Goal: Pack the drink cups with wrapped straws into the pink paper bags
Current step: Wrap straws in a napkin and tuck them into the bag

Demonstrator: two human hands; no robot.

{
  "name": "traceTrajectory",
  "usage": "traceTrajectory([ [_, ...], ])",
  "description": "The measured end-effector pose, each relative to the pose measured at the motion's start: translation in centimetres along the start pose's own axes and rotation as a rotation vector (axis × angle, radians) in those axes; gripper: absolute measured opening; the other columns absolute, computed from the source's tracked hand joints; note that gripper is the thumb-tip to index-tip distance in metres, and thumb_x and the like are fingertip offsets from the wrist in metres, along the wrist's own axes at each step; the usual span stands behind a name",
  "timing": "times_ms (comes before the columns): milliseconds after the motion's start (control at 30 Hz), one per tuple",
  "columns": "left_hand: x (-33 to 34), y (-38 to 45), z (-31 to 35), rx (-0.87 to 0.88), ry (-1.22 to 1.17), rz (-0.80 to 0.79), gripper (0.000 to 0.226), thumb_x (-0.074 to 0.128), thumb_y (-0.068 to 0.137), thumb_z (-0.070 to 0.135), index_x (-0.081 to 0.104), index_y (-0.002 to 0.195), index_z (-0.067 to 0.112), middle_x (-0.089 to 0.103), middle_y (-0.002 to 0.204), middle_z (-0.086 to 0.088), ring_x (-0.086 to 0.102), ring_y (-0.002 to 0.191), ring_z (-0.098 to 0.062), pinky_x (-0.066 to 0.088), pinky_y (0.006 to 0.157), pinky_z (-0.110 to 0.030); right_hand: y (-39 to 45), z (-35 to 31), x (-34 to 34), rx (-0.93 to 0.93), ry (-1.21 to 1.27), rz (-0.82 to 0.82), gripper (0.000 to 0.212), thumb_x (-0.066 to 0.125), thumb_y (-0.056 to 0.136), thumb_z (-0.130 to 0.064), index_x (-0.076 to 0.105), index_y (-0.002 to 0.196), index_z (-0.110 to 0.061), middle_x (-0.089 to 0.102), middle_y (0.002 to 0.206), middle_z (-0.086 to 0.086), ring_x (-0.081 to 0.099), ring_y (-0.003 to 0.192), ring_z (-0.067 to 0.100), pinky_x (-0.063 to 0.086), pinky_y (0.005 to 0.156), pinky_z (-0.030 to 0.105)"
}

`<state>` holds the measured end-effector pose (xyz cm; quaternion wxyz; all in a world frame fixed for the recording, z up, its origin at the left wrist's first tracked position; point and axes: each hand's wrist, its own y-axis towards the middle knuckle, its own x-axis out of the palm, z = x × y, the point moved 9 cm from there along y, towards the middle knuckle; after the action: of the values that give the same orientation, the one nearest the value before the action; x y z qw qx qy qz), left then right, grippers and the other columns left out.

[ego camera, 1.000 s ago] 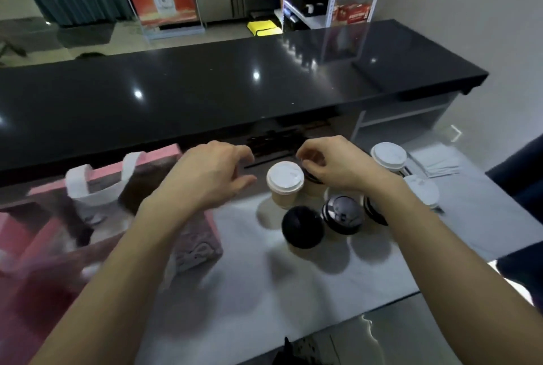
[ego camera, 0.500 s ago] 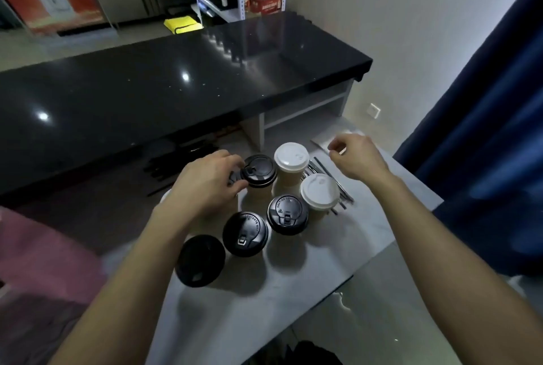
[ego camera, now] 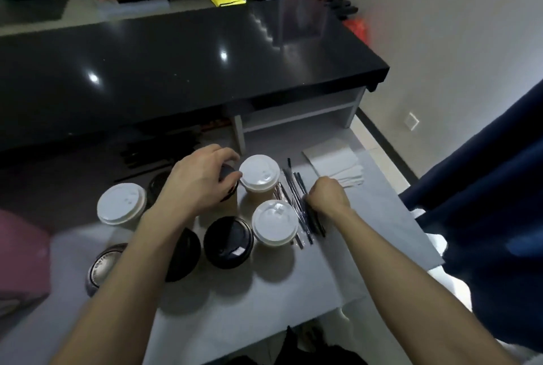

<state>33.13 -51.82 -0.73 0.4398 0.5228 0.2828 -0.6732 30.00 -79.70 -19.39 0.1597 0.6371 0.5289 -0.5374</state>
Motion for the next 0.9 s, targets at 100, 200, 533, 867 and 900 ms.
traceTrajectory([
  [100, 1.0, 0.7, 1.4, -0.085, -0.002, 0.04, 0.033, 0.071, 0.101, 0.042, 0.072, 0.13, 0.027, 0.069, 0.121, 0.006, 0.065, 0.117, -0.021, 0.055, 0.097, -0.048, 1.3, 0.2, 0.4, -0.086, 0.038, -0.079, 0.015, 0.07, 0.084, -0.012, 0.061, 0.073, -0.006, 0.058, 0.07, 0.012, 0.061, 0.07, 0.032, 0.048, 0.064, 0.032],
  [200, 1.4, 1.0, 3.1, -0.13, -0.036, 0.125, 0.027, 0.072, 0.101, 0.037, 0.074, 0.125, 0.025, 0.069, 0.112, 0.009, 0.065, 0.108, -0.017, 0.054, 0.094, -0.042, 2.0, 1.2, -1.0, -0.124, 0.163, -0.077, 0.027, 0.072, 0.088, -0.016, 0.07, 0.067, 0.001, 0.069, 0.061, 0.011, 0.068, 0.061, 0.029, 0.055, 0.061, 0.031],
  [533, 6.6, 4.6, 9.8, -0.279, -0.331, 0.03, 0.021, 0.073, 0.102, 0.043, 0.085, 0.109, 0.027, 0.081, 0.096, 0.012, 0.073, 0.089, -0.003, 0.06, 0.088, -0.029, 2.4, -0.5, -9.3, -0.315, 0.966, -0.146, 0.01, 0.086, 0.091, -0.01, 0.076, 0.091, -0.011, 0.079, 0.076, 0.006, 0.075, 0.062, 0.02, 0.051, 0.057, 0.028],
  [867, 7.2, 4.6, 7.1, -0.414, -0.481, 0.083, 0.007, 0.077, 0.101, 0.03, 0.077, 0.094, 0.03, 0.079, 0.075, 0.016, 0.073, 0.075, 0.002, 0.05, 0.072, -0.016, 4.3, -1.2, -3.9, -0.327, 0.368, -0.102, 0.029, 0.074, 0.103, -0.027, 0.077, 0.08, -0.011, 0.076, 0.064, 0.005, 0.074, 0.053, 0.019, 0.057, 0.053, 0.033],
  [900, 6.8, 4.5, 7.0, -0.413, -0.493, 0.106, 0.002, 0.077, 0.101, 0.03, 0.075, 0.1, 0.031, 0.08, 0.075, 0.016, 0.072, 0.074, 0.003, 0.048, 0.071, -0.013, 4.4, -0.9, -2.3, -0.32, 0.175, -0.116, 0.031, 0.076, 0.099, -0.029, 0.078, 0.075, -0.008, 0.074, 0.06, 0.006, 0.075, 0.055, 0.019, 0.061, 0.06, 0.034],
])
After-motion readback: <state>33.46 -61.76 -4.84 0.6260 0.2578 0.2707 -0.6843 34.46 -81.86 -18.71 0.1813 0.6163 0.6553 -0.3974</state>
